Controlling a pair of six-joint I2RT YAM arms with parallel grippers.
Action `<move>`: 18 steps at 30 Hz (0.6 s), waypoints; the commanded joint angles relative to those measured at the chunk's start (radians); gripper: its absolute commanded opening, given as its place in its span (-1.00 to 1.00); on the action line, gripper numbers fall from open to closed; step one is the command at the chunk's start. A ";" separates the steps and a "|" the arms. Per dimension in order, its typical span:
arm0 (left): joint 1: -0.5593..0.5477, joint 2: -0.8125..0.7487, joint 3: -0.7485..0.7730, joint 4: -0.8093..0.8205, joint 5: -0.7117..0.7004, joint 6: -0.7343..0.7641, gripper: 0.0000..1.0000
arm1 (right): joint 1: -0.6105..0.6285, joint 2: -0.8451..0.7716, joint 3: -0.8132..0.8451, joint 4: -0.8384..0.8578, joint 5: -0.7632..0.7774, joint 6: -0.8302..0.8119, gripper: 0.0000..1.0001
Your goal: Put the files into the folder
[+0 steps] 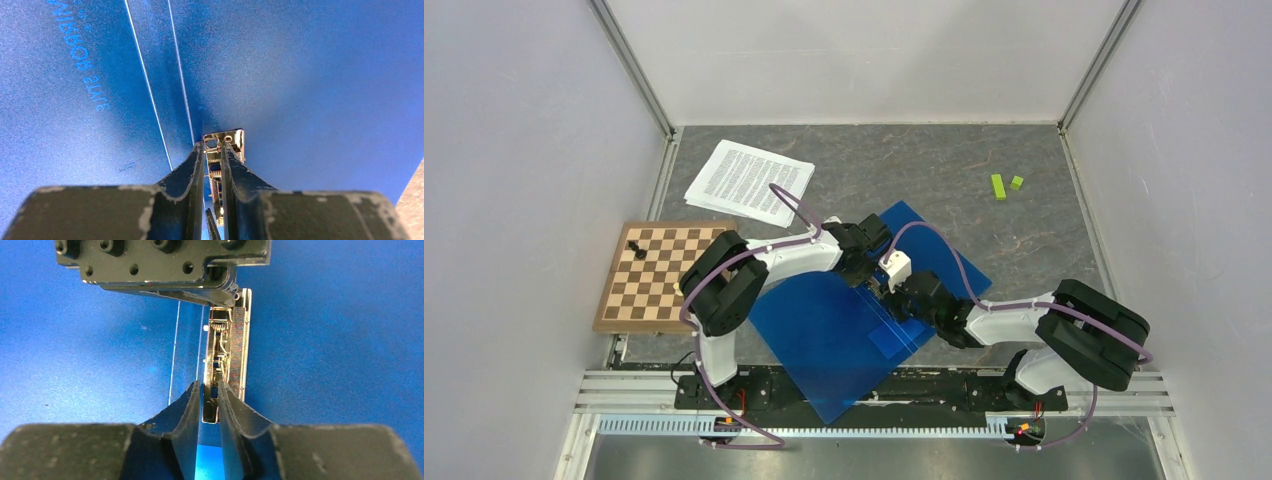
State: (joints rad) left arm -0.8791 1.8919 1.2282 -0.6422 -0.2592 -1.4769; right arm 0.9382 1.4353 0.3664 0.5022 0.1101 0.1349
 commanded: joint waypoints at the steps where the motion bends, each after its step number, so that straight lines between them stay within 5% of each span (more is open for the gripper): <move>1: -0.018 0.089 -0.095 -0.045 0.073 -0.058 -0.95 | -0.008 -0.006 0.005 -0.040 0.009 0.025 -0.45; 7: -0.017 0.088 -0.127 -0.039 0.083 -0.077 -0.95 | -0.021 -0.091 0.078 -0.181 0.058 0.097 -0.01; 18: -0.015 0.104 -0.134 -0.033 0.079 -0.068 -0.95 | -0.039 -0.118 0.172 -0.415 0.111 0.188 -0.29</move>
State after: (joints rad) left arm -0.8734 1.8759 1.1790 -0.5682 -0.2134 -1.5063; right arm 0.9047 1.3151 0.4992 0.1520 0.2085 0.2836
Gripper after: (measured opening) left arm 0.205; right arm 0.385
